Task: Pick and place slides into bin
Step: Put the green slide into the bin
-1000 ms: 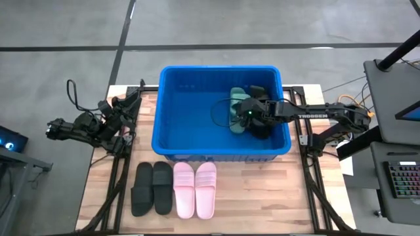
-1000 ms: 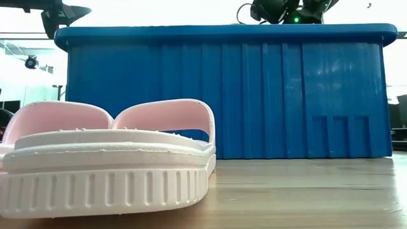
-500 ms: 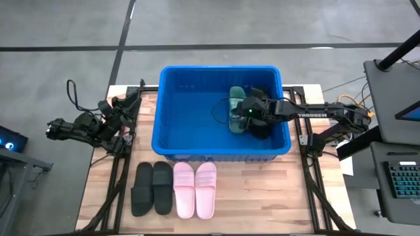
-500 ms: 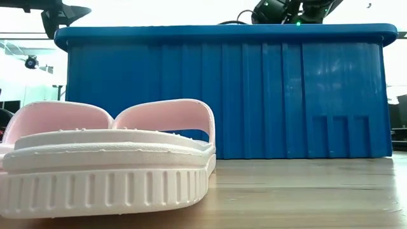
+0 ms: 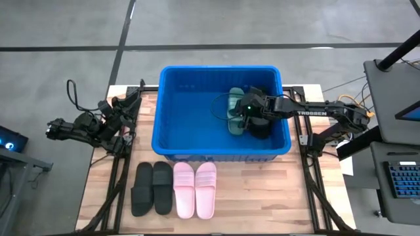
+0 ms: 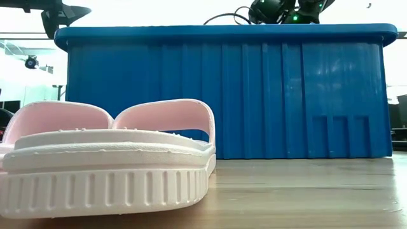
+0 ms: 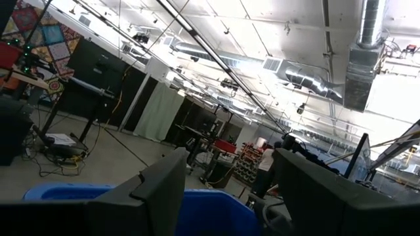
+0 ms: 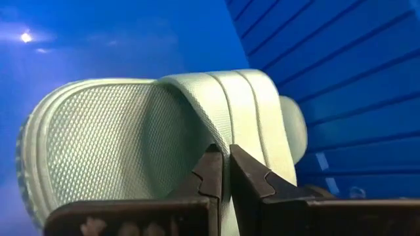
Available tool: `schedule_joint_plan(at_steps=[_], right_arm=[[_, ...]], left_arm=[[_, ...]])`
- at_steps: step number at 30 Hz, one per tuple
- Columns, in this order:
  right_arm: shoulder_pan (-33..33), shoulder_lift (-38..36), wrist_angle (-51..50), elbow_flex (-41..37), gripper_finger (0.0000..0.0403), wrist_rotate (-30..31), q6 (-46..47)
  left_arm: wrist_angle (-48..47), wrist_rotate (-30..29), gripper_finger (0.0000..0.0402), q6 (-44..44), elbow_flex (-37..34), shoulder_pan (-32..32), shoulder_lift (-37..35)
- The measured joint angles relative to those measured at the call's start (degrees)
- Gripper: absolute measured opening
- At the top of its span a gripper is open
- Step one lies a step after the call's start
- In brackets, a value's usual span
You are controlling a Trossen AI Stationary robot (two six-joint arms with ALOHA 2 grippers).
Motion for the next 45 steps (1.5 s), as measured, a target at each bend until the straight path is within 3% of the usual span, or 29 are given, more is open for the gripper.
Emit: schedule_joint_plan(at_steps=[9,19,35,45], right_arm=[[-0.28,3.95,0.18,-1.67,0.0009,3.36,-8.66],[-0.30,4.78,-0.23,-1.67,0.0013,1.16,-5.03],[-0.36,2.90,-0.55,-1.75,0.0111,0.50,-4.23],[-0.49,1.09,-7.85,1.90,0.0148,-2.11,-3.28]], left_arm=[[-0.02,-0.02,0.0217,0.01,0.01,0.02,-0.01],[0.01,0.00,0.0217,0.01,0.01,0.02,-0.02],[0.01,0.00,0.0217,-0.01,-0.01,0.02,-0.04],[0.03,-0.01,0.0217,-0.01,0.00,0.02,-0.07]])
